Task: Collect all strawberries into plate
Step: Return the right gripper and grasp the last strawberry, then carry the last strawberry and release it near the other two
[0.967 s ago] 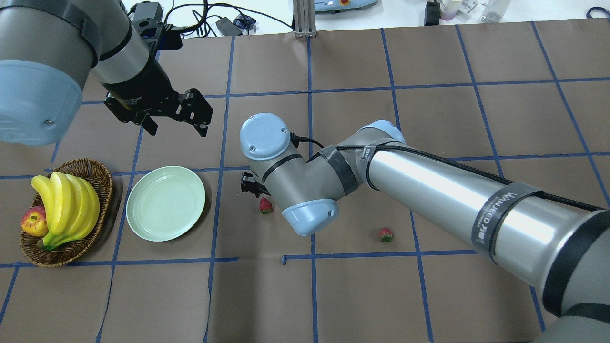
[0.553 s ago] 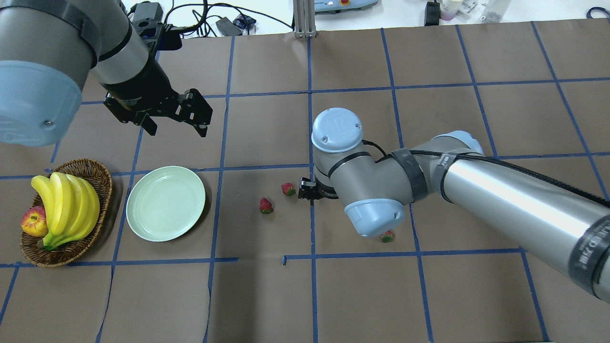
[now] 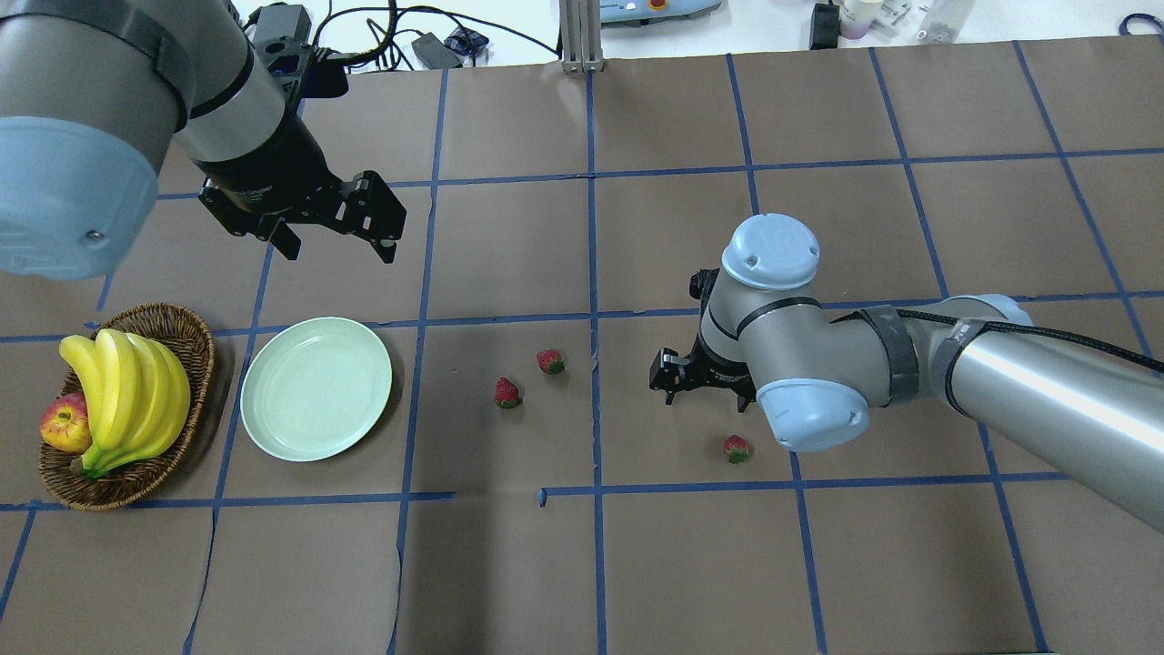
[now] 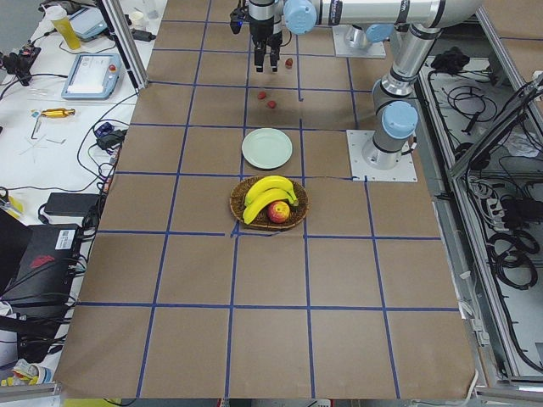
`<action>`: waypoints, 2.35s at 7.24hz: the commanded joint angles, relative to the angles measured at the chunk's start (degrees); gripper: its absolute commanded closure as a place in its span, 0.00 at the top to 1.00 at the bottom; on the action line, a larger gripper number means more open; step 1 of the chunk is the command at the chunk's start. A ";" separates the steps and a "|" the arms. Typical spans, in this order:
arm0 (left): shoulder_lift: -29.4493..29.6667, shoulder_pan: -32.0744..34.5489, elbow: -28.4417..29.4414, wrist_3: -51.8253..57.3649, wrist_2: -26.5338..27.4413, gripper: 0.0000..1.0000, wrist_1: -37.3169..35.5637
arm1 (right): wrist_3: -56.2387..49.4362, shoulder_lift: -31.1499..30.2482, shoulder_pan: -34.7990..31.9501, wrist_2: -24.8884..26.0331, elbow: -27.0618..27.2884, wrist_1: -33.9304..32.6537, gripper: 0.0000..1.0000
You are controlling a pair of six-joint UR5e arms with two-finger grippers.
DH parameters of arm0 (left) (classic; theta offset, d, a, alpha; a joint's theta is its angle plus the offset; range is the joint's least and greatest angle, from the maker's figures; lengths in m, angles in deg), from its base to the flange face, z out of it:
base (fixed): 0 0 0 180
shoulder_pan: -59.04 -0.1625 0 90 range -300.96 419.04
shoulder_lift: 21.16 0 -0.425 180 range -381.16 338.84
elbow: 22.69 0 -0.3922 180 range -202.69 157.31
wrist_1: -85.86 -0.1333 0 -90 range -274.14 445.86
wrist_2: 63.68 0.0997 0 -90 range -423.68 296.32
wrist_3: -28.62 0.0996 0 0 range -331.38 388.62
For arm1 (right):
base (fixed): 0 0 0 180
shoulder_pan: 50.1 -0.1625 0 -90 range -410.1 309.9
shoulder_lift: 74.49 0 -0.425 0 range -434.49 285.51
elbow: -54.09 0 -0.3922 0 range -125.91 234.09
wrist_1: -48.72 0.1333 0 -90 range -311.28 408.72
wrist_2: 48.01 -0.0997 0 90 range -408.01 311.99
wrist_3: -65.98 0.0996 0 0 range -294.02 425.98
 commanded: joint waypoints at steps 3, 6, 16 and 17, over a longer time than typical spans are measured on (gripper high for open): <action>0.00 0.00 -0.19 0.00 0.00 1.00 0.00 | -1.70 -4.82 0.19 0.91 5.38 0.72 0.96; 0.00 0.00 -0.19 -0.09 0.00 1.00 0.00 | -1.79 -4.93 0.01 2.23 6.27 0.29 0.54; -0.09 0.09 -0.19 -0.09 0.00 1.00 0.00 | 26.90 13.39 -16.91 -3.40 -26.89 0.02 0.00; 0.00 0.09 -0.19 -0.09 -0.09 1.00 0.00 | 30.08 16.75 -20.69 -3.14 -30.96 0.02 0.00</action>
